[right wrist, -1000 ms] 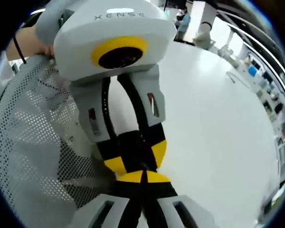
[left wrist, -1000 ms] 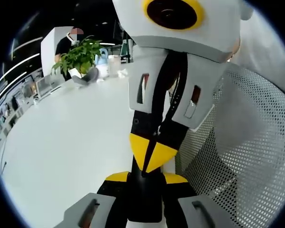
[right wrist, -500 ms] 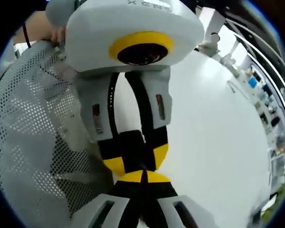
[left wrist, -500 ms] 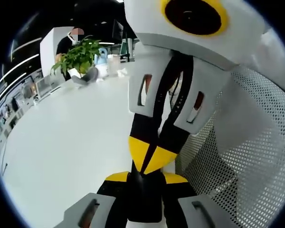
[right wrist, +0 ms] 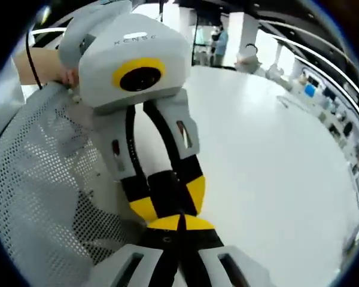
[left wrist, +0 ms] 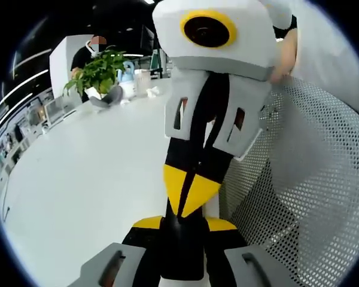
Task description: Press the specified remote control buttons in sequence, fully releasing each button before pressing the next.
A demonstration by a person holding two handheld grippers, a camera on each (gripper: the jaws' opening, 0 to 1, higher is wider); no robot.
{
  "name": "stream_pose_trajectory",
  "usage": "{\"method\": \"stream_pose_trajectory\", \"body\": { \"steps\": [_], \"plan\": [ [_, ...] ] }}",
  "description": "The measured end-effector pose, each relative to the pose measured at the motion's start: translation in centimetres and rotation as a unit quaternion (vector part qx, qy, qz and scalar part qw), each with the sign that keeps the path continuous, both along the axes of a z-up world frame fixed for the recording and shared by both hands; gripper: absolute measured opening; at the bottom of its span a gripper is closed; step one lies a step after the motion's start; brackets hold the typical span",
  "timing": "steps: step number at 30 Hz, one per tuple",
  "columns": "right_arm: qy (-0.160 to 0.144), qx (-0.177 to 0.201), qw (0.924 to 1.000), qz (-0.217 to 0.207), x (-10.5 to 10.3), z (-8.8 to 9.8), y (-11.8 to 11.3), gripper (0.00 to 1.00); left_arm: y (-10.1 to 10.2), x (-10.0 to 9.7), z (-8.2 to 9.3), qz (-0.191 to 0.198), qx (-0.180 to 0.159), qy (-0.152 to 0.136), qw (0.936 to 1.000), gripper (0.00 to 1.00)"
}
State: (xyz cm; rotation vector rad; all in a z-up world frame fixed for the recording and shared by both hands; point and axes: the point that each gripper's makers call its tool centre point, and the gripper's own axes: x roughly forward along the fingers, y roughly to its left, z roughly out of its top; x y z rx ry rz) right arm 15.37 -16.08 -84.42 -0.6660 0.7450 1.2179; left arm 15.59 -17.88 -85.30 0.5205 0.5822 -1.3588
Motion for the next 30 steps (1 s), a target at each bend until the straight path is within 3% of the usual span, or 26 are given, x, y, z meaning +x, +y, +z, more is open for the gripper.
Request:
{"method": "stream_pose_trajectory", "body": {
  "steps": [3, 11, 19, 22, 30],
  "plan": [
    [0.013, 0.004, 0.9999, 0.010, -0.54, 0.02, 0.39, 0.00, 0.02, 0.01, 0.00, 0.002, -0.002, 0.002, 1.0000, 0.25],
    [-0.005, -0.032, 0.9988, 0.037, -0.37, -0.12, 0.55, 0.00, 0.03, 0.03, -0.01, 0.004, -0.006, 0.005, 1.0000, 0.25],
    [-0.019, -0.038, 0.9988, 0.023, 0.38, -0.25, 0.94, 0.00, 0.03, 0.09, -0.03, 0.008, -0.006, 0.005, 0.9999, 0.25],
    [-0.014, -0.049, 0.9984, 0.024, 0.22, -0.23, 0.78, 0.00, 0.04, 0.06, 0.00, 0.007, -0.006, 0.005, 0.9999, 0.25],
    [0.003, -0.036, 0.9993, 0.004, 0.25, -0.22, 0.72, 0.00, 0.05, 0.07, 0.00, 0.006, -0.008, 0.005, 0.9999, 0.25]
  ]
}}
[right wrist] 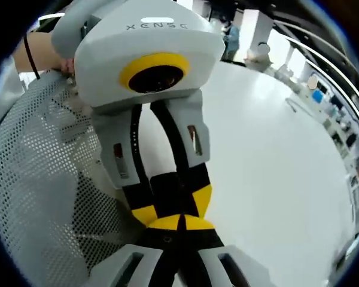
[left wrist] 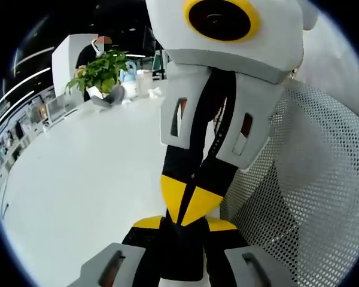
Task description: Press the specified remote control buttons in sequence, fully releasing each button before pressing the next.
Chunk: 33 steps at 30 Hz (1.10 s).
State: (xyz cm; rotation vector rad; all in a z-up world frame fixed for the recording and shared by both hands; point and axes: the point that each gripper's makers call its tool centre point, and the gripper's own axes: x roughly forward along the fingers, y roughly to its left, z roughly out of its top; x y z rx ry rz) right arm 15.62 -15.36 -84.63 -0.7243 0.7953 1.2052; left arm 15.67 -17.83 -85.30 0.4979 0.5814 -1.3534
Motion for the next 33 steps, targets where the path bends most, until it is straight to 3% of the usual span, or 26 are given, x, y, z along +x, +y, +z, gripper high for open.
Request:
{"method": "stream_pose_trajectory", "body": {
  "steps": [2, 7, 10, 13, 17, 18, 21, 29, 33],
  "plan": [
    [-0.006, 0.007, 0.9997, 0.021, -0.1, 0.0, -0.1, 0.00, 0.0, 0.0, 0.0, -0.001, 0.000, 0.000, 1.0000, 0.25],
    [-0.001, 0.038, 0.9992, 0.011, -0.1, 0.1, -0.2, 0.00, 0.0, 0.0, 0.0, -0.001, -0.001, 0.000, 1.0000, 0.25],
    [0.024, 0.063, 0.9976, -0.015, -0.6, 0.3, -0.3, 0.01, 0.0, 0.0, 0.0, -0.001, -0.002, 0.001, 1.0000, 0.25],
    [0.006, 0.055, 0.9979, -0.032, -0.2, 0.5, -1.9, 0.00, 0.0, 0.0, 0.0, -0.001, -0.001, 0.000, 1.0000, 0.25],
    [0.002, 0.039, 0.9984, -0.042, 0.4, 0.5, -4.1, 0.15, -0.1, 0.0, 0.0, -0.001, -0.001, 0.000, 1.0000, 0.25],
    [-0.012, 0.029, 0.9985, -0.044, 0.9, 0.6, -5.0, 0.18, -0.1, 0.0, 0.0, 0.000, -0.002, 0.000, 1.0000, 0.25],
    [-0.006, 0.025, 0.9995, -0.019, 0.6, 0.6, -5.8, 0.17, -0.1, 0.0, 0.0, 0.001, -0.003, 0.000, 1.0000, 0.25],
    [0.013, 0.024, 0.9996, 0.011, 0.6, -0.1, -6.6, 0.31, -0.1, -0.1, 0.0, 0.001, -0.007, -0.001, 1.0000, 0.25],
    [0.030, 0.037, 0.9983, 0.034, 0.6, -0.5, -5.9, 0.28, 0.0, 0.0, 0.1, 0.003, -0.010, 0.000, 0.9999, 0.25]
  ]
}}
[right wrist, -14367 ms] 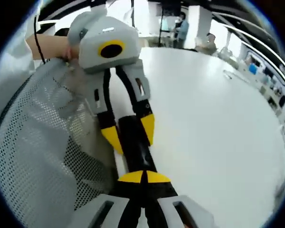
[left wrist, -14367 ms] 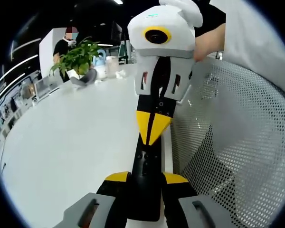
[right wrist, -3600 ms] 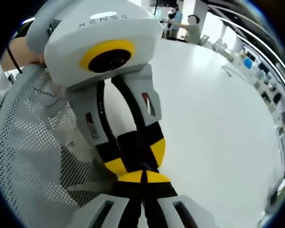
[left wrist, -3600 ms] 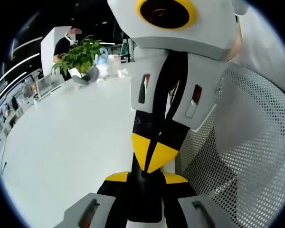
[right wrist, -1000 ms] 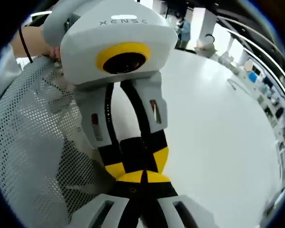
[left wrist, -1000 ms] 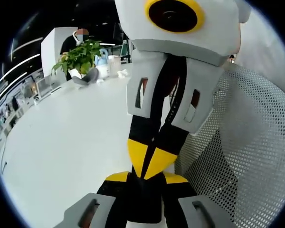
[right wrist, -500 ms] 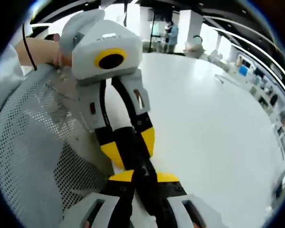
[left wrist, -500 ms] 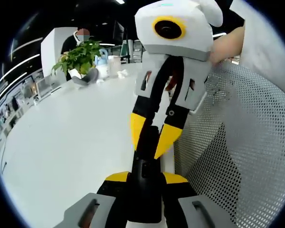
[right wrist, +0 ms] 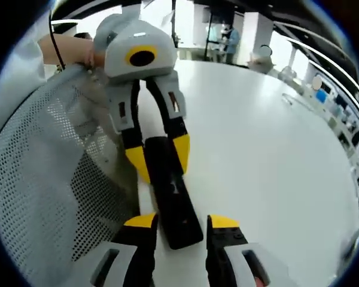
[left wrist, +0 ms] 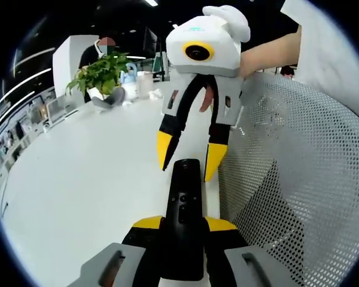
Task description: Press the specified remote control buttons in sequence, fully releasing each button before pressing the next.
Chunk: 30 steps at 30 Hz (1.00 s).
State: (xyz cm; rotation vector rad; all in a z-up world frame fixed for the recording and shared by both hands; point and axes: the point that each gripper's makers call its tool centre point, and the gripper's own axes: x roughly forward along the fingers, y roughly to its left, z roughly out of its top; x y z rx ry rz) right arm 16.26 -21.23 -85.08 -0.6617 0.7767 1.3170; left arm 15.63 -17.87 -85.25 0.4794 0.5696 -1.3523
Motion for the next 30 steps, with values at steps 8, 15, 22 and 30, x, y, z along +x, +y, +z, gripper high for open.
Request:
{"method": "stream_pose_trajectory", "body": {
  "steps": [8, 15, 22, 30],
  "plan": [
    [0.018, 0.030, 0.9990, -0.027, -0.1, -0.5, 0.8, 0.28, 0.0, 0.0, 0.0, -0.002, -0.003, 0.001, 1.0000, 0.25],
    [0.011, 0.023, 0.9995, -0.017, -0.2, -0.6, -0.2, 0.26, 0.0, 0.1, 0.0, -0.003, -0.003, 0.001, 1.0000, 0.25],
    [-0.005, 0.014, 0.9999, 0.001, -0.3, -0.8, -0.1, 0.25, 0.0, 0.1, 0.0, -0.003, -0.004, 0.001, 1.0000, 0.25],
    [-0.011, 0.007, 0.9999, 0.008, -0.2, -0.8, -0.2, 0.23, 0.1, 0.5, 0.0, 0.007, 0.016, 0.005, 0.9998, 0.29]
  ]
}}
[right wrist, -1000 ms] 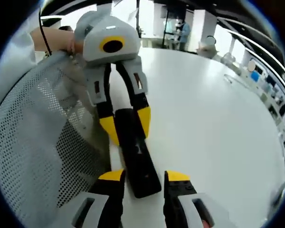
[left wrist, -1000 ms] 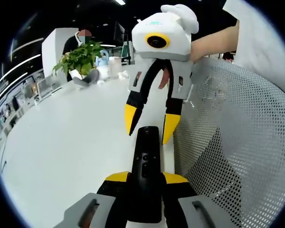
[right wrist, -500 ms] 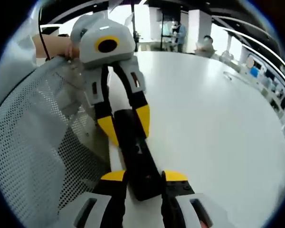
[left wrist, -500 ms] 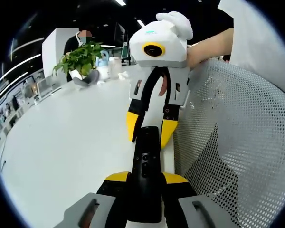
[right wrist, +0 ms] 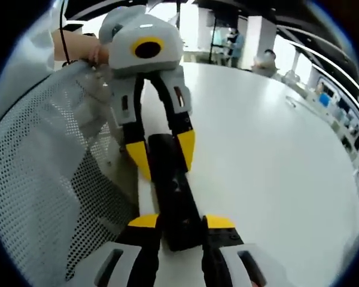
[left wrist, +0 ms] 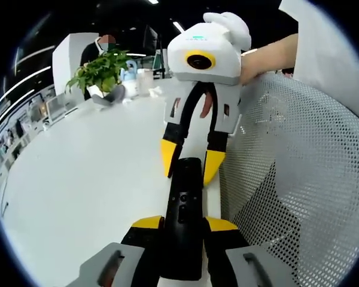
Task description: Press the specified remote control buttons in sequence, fully releasing each button before pressing the next.
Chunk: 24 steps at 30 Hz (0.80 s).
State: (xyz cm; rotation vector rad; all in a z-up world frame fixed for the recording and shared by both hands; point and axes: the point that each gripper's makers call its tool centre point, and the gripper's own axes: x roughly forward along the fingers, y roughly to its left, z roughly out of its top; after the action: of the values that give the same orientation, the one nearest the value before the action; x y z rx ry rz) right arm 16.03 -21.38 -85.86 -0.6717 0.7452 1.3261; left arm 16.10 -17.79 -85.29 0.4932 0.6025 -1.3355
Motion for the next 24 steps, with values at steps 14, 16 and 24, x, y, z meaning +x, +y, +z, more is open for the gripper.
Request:
{"method": "stream_pose_trajectory", "body": {
  "steps": [14, 16, 24],
  "plan": [
    [-0.004, -0.001, 1.0000, 0.002, 0.3, 0.0, 0.1, 0.21, 0.8, 1.5, 2.1, 0.043, -0.029, 0.005, 0.9987, 0.39],
    [-0.003, -0.001, 1.0000, 0.004, 0.3, 0.0, 0.0, 0.20, 0.9, 1.7, 2.7, 0.044, -0.031, 0.001, 0.9985, 0.39],
    [-0.001, -0.001, 1.0000, 0.006, 0.3, 0.1, 0.0, 0.20, 1.4, 2.0, 5.7, 0.088, -0.080, -0.004, 0.9929, 0.43]
  ]
}}
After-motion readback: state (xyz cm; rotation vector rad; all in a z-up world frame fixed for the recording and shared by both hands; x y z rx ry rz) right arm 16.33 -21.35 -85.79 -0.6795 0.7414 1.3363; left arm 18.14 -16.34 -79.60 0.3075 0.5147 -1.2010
